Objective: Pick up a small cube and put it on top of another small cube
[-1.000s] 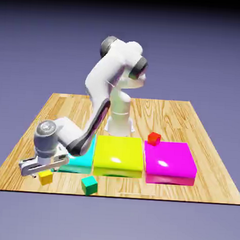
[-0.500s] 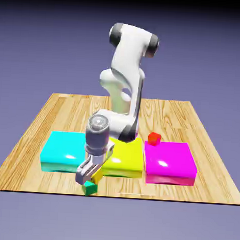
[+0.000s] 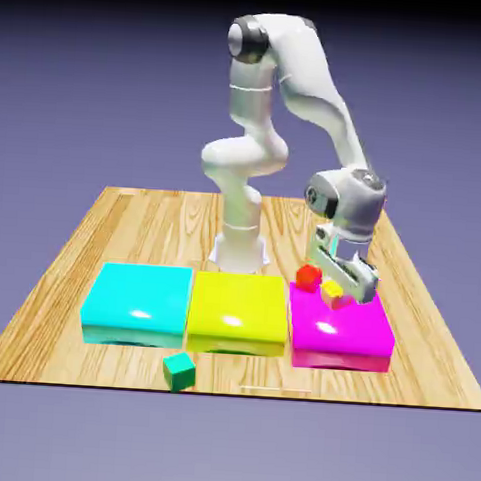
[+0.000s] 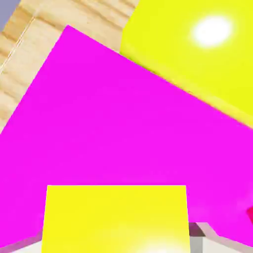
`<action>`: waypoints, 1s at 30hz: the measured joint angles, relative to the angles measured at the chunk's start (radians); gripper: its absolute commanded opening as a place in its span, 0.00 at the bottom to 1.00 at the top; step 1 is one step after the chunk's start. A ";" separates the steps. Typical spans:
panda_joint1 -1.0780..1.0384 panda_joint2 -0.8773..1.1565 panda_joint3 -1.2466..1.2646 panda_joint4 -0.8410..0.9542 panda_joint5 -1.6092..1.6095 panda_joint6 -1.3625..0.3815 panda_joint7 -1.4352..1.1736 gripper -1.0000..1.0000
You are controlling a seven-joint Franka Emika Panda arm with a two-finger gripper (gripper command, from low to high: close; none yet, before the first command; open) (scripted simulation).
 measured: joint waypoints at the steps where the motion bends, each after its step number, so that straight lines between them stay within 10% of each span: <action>1: -0.002 -0.032 0.036 -0.036 -0.023 0.018 -0.008 0.00; 11: 0.024 -0.319 0.353 -0.387 -0.231 0.217 -0.043 0.00; 30: -0.600 -0.270 0.951 -0.369 -0.213 0.409 -0.009 0.00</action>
